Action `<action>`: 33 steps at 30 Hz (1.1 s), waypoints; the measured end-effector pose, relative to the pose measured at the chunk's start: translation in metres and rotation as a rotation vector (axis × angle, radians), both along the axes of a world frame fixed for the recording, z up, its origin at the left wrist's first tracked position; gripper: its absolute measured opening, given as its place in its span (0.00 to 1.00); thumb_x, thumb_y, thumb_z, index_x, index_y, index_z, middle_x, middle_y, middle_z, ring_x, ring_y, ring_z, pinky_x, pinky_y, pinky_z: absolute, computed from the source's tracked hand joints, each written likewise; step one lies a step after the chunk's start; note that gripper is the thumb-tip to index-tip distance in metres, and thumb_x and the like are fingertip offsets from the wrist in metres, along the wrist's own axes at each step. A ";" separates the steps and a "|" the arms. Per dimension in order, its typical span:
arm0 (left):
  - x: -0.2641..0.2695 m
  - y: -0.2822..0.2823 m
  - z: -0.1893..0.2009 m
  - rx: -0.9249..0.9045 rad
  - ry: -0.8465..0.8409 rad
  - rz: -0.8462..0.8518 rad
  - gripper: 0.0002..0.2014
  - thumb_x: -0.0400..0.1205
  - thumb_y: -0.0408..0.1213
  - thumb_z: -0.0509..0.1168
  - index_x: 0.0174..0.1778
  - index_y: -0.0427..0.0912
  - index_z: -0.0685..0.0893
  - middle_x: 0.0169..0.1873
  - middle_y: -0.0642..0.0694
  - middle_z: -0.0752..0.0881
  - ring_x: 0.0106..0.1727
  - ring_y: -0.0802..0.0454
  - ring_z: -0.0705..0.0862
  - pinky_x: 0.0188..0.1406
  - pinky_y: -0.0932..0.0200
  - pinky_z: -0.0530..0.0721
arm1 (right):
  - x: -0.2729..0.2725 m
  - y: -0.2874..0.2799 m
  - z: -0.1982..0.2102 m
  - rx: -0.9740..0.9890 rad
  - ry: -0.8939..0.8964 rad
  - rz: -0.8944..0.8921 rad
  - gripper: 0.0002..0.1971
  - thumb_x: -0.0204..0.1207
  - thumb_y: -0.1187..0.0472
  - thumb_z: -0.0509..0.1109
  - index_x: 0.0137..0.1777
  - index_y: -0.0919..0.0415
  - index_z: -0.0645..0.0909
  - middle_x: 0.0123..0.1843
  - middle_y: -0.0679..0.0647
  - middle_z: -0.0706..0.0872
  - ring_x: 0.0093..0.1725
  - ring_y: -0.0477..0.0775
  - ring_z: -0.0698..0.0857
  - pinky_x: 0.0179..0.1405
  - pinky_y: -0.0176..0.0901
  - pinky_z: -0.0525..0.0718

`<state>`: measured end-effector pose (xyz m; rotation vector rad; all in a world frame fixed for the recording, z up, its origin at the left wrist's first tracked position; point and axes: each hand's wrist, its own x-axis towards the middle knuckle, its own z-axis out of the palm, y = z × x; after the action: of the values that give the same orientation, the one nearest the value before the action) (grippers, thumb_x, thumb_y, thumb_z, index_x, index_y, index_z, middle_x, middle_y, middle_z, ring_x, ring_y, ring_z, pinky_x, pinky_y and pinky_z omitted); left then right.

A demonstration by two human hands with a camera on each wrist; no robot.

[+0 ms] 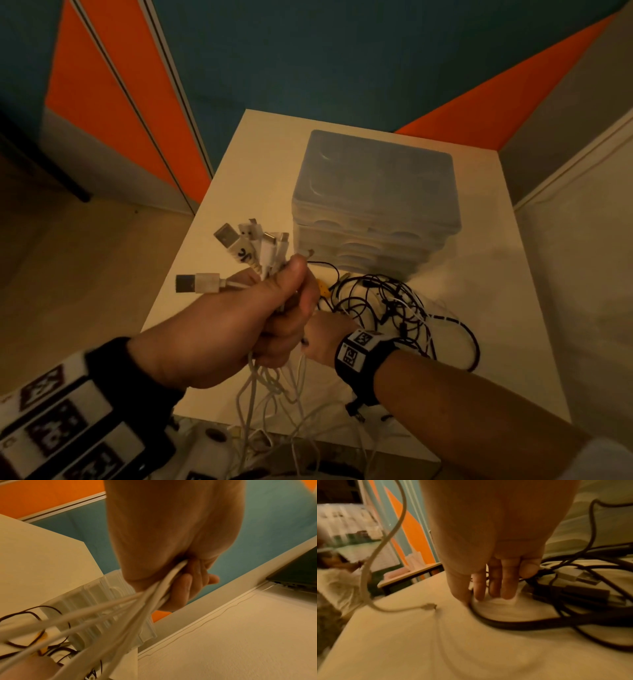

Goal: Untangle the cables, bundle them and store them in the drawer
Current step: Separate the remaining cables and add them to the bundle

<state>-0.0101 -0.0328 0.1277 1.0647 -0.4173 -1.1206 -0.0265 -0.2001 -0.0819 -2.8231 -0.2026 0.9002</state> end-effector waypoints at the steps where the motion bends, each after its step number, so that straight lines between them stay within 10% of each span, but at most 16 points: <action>1: -0.001 -0.001 0.000 0.006 -0.003 0.003 0.21 0.80 0.60 0.65 0.36 0.43 0.78 0.25 0.47 0.60 0.24 0.52 0.56 0.23 0.60 0.61 | -0.001 -0.001 0.002 -0.010 0.017 -0.004 0.10 0.77 0.52 0.64 0.44 0.59 0.77 0.46 0.57 0.84 0.44 0.62 0.84 0.40 0.47 0.79; 8: -0.004 -0.015 -0.003 0.143 -0.087 0.061 0.23 0.82 0.55 0.59 0.35 0.36 0.76 0.24 0.46 0.59 0.23 0.51 0.55 0.23 0.59 0.57 | -0.010 -0.021 0.022 0.390 -0.053 -0.297 0.13 0.72 0.43 0.59 0.48 0.50 0.72 0.39 0.51 0.83 0.40 0.56 0.84 0.41 0.54 0.84; 17: 0.002 -0.021 -0.019 0.402 -0.089 0.267 0.27 0.84 0.57 0.57 0.45 0.37 0.90 0.25 0.48 0.61 0.27 0.51 0.56 0.29 0.51 0.56 | -0.031 -0.078 0.151 0.877 -0.288 -0.384 0.09 0.84 0.56 0.55 0.51 0.38 0.72 0.28 0.50 0.70 0.25 0.50 0.68 0.25 0.48 0.68; 26: 0.003 -0.051 -0.006 0.227 0.041 0.387 0.28 0.74 0.60 0.66 0.57 0.39 0.88 0.26 0.49 0.57 0.27 0.52 0.56 0.25 0.58 0.62 | -0.067 -0.069 0.193 0.883 -0.085 -0.126 0.10 0.85 0.56 0.57 0.51 0.35 0.66 0.36 0.56 0.80 0.36 0.63 0.81 0.39 0.62 0.82; 33: 0.004 -0.053 0.016 0.123 0.002 0.419 0.18 0.76 0.59 0.67 0.28 0.51 0.83 0.25 0.50 0.68 0.26 0.54 0.66 0.29 0.57 0.67 | -0.077 -0.060 0.188 0.778 0.001 -0.065 0.11 0.86 0.51 0.58 0.49 0.30 0.65 0.43 0.43 0.86 0.45 0.50 0.87 0.52 0.58 0.84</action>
<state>-0.0058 -0.0854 0.1441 1.1921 -0.1139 -0.7800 -0.1033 -0.2602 0.1060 -2.0917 -0.3643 0.6214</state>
